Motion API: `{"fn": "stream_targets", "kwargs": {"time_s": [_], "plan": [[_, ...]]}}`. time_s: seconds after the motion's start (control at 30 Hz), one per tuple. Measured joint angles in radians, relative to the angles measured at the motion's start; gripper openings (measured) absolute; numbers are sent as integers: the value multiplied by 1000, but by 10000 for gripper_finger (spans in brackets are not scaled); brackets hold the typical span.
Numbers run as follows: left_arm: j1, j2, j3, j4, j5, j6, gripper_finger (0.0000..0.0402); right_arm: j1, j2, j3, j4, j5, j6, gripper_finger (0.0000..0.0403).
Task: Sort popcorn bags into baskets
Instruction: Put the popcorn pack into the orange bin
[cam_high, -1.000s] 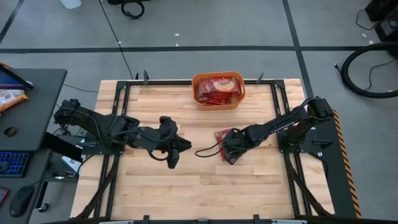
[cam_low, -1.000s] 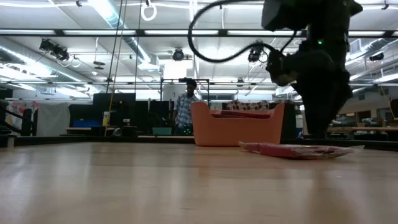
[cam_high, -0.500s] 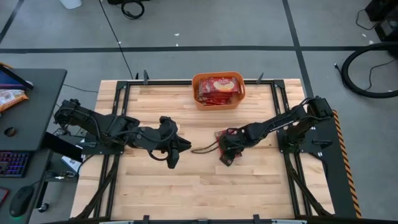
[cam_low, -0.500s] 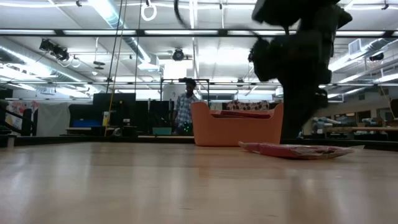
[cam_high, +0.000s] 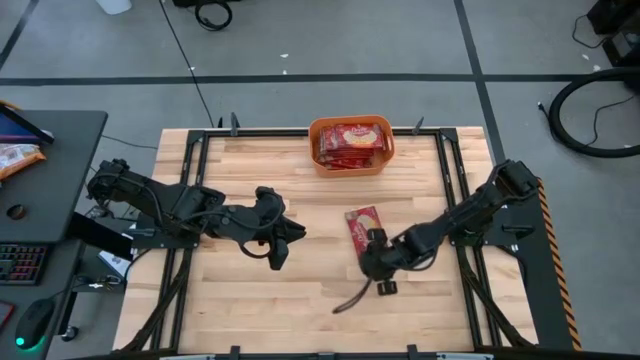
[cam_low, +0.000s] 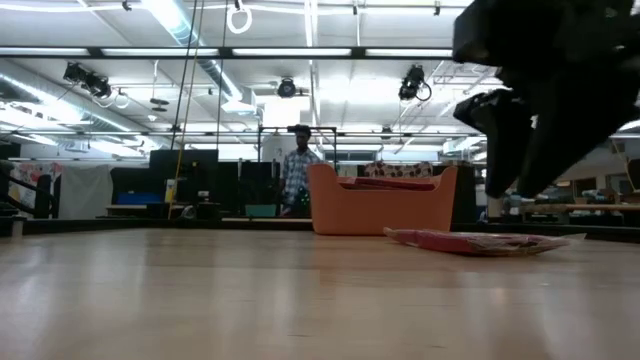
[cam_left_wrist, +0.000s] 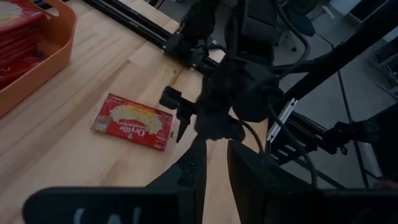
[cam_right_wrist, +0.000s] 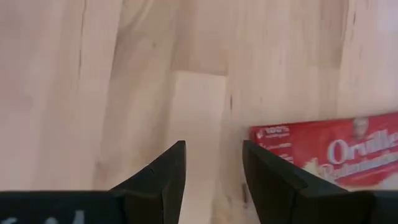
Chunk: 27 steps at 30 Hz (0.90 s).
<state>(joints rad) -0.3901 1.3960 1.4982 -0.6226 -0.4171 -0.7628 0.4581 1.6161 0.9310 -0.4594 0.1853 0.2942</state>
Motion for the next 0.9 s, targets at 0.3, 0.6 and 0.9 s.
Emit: {"fn": "stream_targets", "kwargs": {"time_s": [0.3, 0.6, 0.9], "plan": [[0, 0, 0, 0, 0, 0, 68, 3, 1, -7, -140, 63, 14, 166], [0, 0, 0, 1, -2, 11, 68, 2, 2, -18, -283, 9, 73, 227], [0, 0, 0, 5, -27, 14, 68, 49, 2, -61, -238, 162, 35, 262]]}}
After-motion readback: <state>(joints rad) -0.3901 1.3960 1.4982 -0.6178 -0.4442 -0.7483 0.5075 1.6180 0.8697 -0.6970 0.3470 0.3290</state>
